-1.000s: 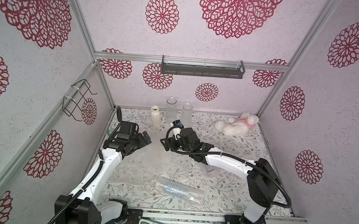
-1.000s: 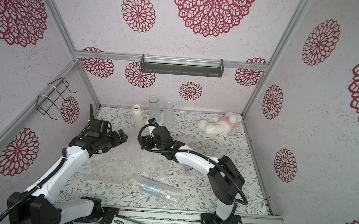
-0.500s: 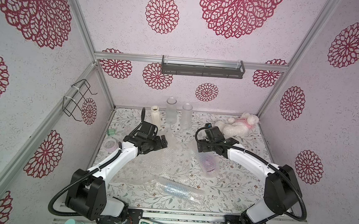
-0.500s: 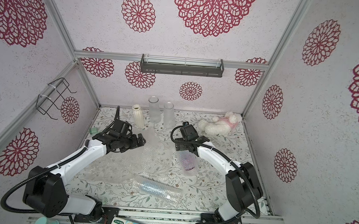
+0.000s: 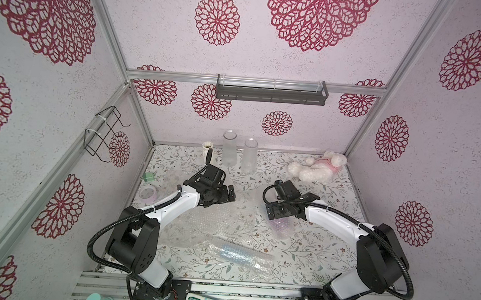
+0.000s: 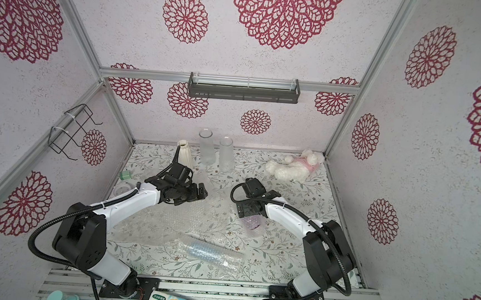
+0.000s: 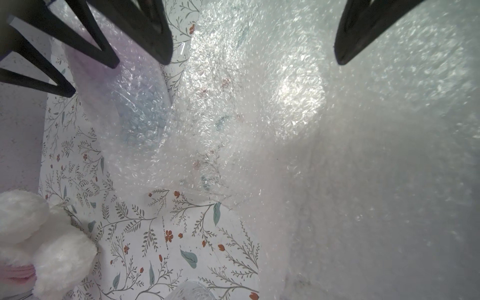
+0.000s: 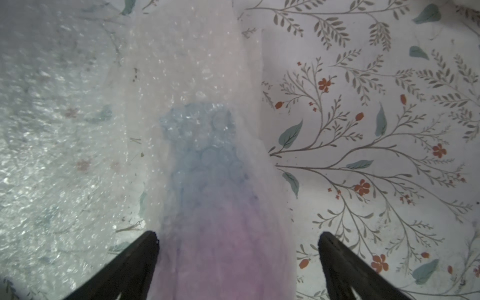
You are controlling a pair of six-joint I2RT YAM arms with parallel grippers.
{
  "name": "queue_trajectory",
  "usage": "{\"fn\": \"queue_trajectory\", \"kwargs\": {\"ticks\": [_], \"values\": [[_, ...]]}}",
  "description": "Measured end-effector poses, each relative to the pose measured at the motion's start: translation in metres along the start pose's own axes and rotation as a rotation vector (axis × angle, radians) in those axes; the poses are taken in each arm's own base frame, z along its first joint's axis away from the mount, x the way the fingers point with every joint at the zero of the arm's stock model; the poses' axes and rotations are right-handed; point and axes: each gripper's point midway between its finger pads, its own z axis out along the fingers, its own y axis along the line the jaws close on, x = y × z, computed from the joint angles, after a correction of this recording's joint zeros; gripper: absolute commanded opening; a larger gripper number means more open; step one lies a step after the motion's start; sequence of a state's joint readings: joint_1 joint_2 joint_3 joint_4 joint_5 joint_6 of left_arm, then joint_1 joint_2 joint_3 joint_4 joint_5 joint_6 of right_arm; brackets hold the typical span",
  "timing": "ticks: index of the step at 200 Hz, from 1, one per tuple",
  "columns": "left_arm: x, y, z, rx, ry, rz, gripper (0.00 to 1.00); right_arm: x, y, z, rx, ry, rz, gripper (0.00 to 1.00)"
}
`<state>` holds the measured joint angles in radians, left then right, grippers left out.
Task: Unwrap the vase from the bubble wrap
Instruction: Unwrap the bubble wrap at the center of the board.
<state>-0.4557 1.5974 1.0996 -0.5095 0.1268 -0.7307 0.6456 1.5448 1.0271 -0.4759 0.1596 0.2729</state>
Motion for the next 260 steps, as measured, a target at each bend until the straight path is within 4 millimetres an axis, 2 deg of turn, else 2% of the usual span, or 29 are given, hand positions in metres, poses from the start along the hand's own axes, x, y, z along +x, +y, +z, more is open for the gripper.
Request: {"fn": "queue_trajectory", "kwargs": {"ticks": [37, 66, 105, 140, 165, 187, 209, 226, 241, 260], "values": [[-0.008, -0.005, 0.006, 0.001, -0.001, -0.001, 1.00, 0.009, 0.015, 0.009, -0.014, 0.014, -0.024, 0.96], [-0.013, -0.009, 0.011, 0.001, 0.000, -0.004, 0.99, 0.007, 0.011, 0.011, 0.014, -0.001, -0.011, 0.88], [-0.023, -0.014, 0.017, -0.005, -0.002, -0.007, 0.99, 0.007, -0.020, 0.004, 0.180, -0.035, 0.023, 0.75], [-0.039, -0.020, 0.010, -0.015, -0.022, -0.011, 0.99, 0.018, -0.051, -0.004, 0.365, -0.023, 0.015, 0.76], [-0.052, -0.017, 0.003, -0.017, -0.037, -0.033, 0.99, 0.023, -0.060, -0.009, 0.482, -0.014, -0.016, 0.82], [-0.059, -0.003, -0.001, -0.035, -0.041, -0.066, 0.99, 0.014, -0.040, -0.011, 0.481, -0.041, -0.040, 0.89], [-0.060, 0.010, -0.010, -0.046, -0.053, -0.096, 0.99, -0.003, 0.001, -0.013, 0.352, -0.110, -0.014, 0.92], [-0.052, 0.016, -0.023, -0.042, -0.066, -0.105, 0.99, -0.015, 0.034, -0.019, 0.204, -0.171, 0.029, 0.93], [-0.046, 0.015, -0.039, -0.022, -0.089, -0.104, 1.00, -0.027, 0.055, -0.033, 0.072, -0.235, 0.077, 0.93], [-0.042, 0.011, -0.058, 0.002, -0.119, -0.096, 1.00, -0.041, 0.057, -0.062, -0.003, -0.314, 0.125, 0.94]]}}
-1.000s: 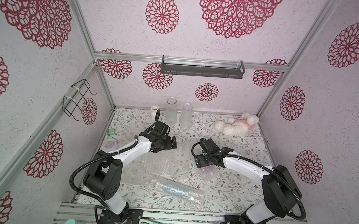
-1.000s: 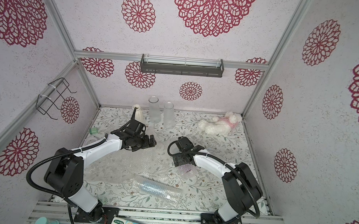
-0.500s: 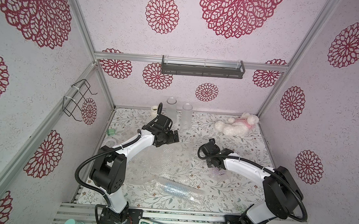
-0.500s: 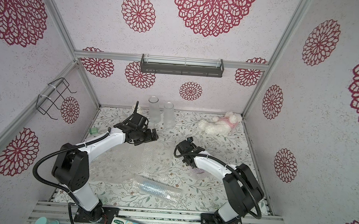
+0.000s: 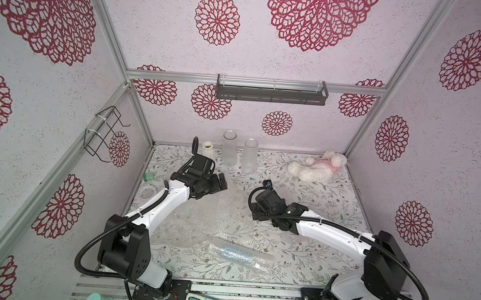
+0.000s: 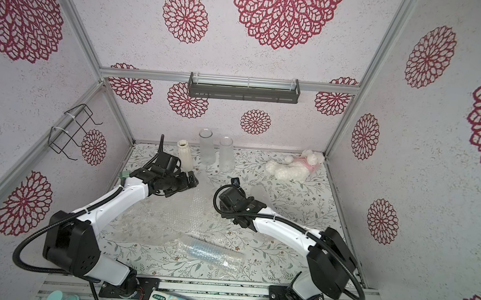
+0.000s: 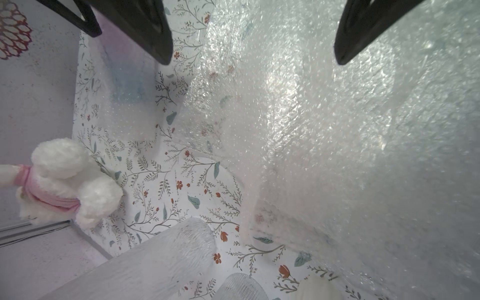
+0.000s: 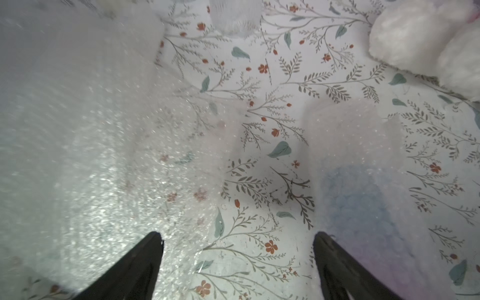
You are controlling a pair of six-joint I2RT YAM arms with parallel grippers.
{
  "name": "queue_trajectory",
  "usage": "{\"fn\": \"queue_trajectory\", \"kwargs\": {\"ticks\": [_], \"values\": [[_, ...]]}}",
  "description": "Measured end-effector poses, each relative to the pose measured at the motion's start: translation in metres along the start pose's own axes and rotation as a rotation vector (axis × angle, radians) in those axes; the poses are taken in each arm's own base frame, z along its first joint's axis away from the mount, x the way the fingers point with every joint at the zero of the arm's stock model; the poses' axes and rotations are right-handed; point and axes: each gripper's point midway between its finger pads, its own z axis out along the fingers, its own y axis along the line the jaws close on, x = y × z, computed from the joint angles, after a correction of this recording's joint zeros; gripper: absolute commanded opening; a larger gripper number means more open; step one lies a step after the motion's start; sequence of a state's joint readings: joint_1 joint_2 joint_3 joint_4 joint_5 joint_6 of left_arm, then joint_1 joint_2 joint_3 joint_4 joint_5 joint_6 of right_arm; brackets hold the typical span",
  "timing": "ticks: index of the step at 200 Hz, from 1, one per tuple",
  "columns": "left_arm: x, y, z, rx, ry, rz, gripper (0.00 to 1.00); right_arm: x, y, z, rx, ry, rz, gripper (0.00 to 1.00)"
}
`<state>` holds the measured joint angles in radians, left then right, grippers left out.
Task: Unwrap the vase from the bubble wrap
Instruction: Unwrap the bubble wrap at the center of the board.
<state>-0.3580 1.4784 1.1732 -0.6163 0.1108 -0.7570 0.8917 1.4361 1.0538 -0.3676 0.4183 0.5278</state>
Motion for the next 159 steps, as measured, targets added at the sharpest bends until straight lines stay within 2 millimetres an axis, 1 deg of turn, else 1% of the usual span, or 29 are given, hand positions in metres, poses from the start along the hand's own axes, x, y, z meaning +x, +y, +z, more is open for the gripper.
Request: {"fn": "queue_trajectory", "kwargs": {"ticks": [10, 20, 33, 42, 57, 64, 72, 79, 90, 103, 121, 141, 159], "values": [[0.001, -0.003, -0.009, 0.015, -0.015, 0.006, 1.00, -0.013, -0.004, -0.014, -0.008, -0.043, 0.028, 0.94], [0.002, -0.004, -0.017, 0.023, -0.025, 0.011, 1.00, -0.021, -0.012, -0.025, -0.002, -0.073, 0.048, 0.94], [0.006, -0.007, -0.025, 0.031, -0.030, 0.018, 0.99, -0.027, -0.030, -0.036, 0.026, -0.102, 0.084, 0.93], [0.010, -0.010, -0.029, 0.038, -0.027, 0.026, 0.99, -0.026, -0.050, -0.041, 0.060, -0.110, 0.113, 0.93], [0.017, -0.017, -0.032, 0.048, -0.020, 0.039, 0.99, -0.012, -0.089, -0.041, 0.131, -0.096, 0.160, 0.93], [0.021, -0.021, -0.033, 0.052, -0.012, 0.047, 0.99, -0.002, -0.108, -0.039, 0.162, -0.078, 0.186, 0.93], [0.027, -0.026, -0.033, 0.057, 0.000, 0.059, 0.99, 0.012, -0.126, -0.035, 0.186, -0.052, 0.214, 0.93], [0.032, -0.031, -0.033, 0.064, 0.008, 0.069, 0.99, 0.023, -0.138, -0.032, 0.198, -0.031, 0.239, 0.93], [0.040, -0.039, -0.033, 0.074, 0.018, 0.082, 0.99, 0.040, -0.151, -0.027, 0.195, 0.005, 0.276, 0.93], [0.048, -0.048, -0.032, 0.087, 0.032, 0.093, 0.98, 0.053, -0.153, -0.021, 0.164, 0.040, 0.304, 0.92], [0.057, -0.058, -0.024, 0.104, 0.054, 0.092, 0.95, 0.059, -0.147, -0.017, 0.103, 0.056, 0.318, 0.89], [0.069, -0.068, -0.002, 0.111, 0.095, 0.082, 0.91, 0.053, -0.140, -0.023, 0.055, 0.032, 0.308, 0.84], [0.080, -0.078, 0.020, 0.124, 0.130, 0.069, 0.84, 0.044, -0.138, -0.034, 0.044, -0.002, 0.278, 0.77]]}}
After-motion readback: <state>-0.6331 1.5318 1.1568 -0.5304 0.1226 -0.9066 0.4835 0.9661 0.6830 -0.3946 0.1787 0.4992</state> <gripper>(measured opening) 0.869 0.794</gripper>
